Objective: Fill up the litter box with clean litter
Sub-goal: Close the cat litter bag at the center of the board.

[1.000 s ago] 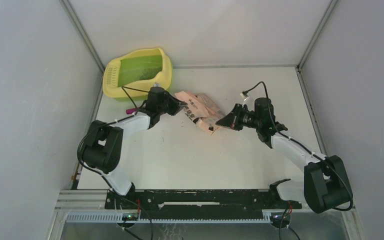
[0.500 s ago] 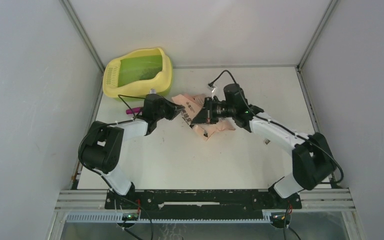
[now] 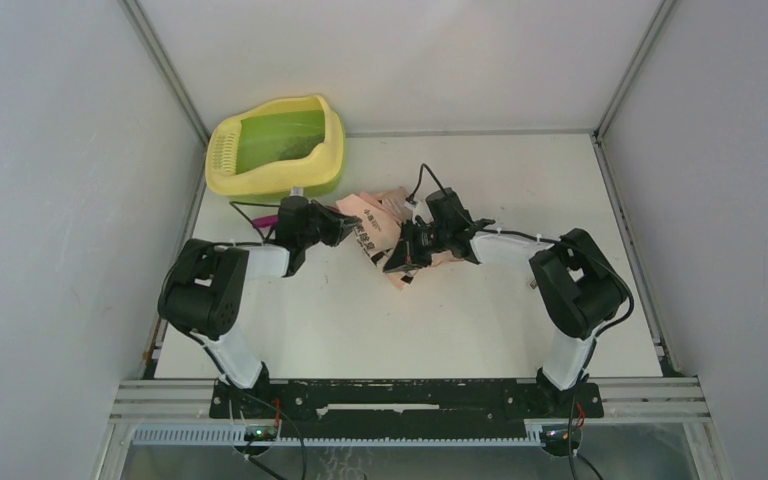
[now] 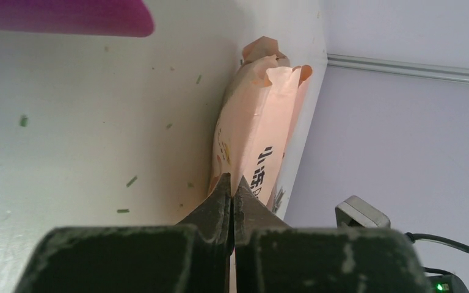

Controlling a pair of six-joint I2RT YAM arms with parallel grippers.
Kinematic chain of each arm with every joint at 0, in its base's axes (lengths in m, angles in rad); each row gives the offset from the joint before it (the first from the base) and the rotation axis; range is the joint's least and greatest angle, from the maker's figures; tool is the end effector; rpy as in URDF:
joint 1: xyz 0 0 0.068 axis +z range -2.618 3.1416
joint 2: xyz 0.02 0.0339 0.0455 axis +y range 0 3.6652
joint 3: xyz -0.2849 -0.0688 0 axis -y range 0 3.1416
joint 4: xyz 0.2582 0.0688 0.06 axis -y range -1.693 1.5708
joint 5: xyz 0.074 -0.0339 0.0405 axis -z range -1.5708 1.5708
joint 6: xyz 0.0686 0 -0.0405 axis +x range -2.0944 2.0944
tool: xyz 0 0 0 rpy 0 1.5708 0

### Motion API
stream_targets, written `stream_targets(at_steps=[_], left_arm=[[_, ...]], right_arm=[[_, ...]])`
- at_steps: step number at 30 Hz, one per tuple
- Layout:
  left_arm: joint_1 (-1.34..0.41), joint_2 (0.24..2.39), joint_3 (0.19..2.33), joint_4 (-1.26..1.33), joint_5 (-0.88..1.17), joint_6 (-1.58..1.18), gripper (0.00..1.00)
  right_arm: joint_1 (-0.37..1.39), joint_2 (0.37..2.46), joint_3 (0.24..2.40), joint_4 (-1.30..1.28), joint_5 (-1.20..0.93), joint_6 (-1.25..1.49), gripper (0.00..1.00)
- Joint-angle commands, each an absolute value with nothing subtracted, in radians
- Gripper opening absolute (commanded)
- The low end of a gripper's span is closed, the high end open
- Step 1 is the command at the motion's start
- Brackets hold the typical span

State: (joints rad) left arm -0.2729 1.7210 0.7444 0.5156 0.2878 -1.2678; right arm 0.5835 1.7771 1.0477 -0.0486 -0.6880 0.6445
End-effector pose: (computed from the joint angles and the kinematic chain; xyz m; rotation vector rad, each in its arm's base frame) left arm 0.3627 -0.1217 0.1527 -0.8940 2.0690 -1.2025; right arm 0.3109 0.2575 0.1759 -0.3033 2.5512 1.3567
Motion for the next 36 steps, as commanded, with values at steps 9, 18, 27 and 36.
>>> stream_targets(at_steps=[9,18,27,36], left_arm=[[-0.238,1.754,0.674,0.597,0.292,-1.253,0.08],[-0.232,1.765,0.687,0.497,0.272,-1.192,0.38],[-0.258,1.838,0.785,0.430,0.288,-1.118,0.34],[-0.274,1.857,0.884,0.374,0.272,-1.061,0.31]], right_arm=[[0.588,1.897,1.010,0.118,-0.714,0.683,0.05],[0.585,1.941,0.982,0.150,-0.717,0.672,0.05],[0.440,1.760,0.981,-0.073,-0.755,0.520,0.06],[0.344,1.714,1.155,-0.226,-0.700,0.436,0.11]])
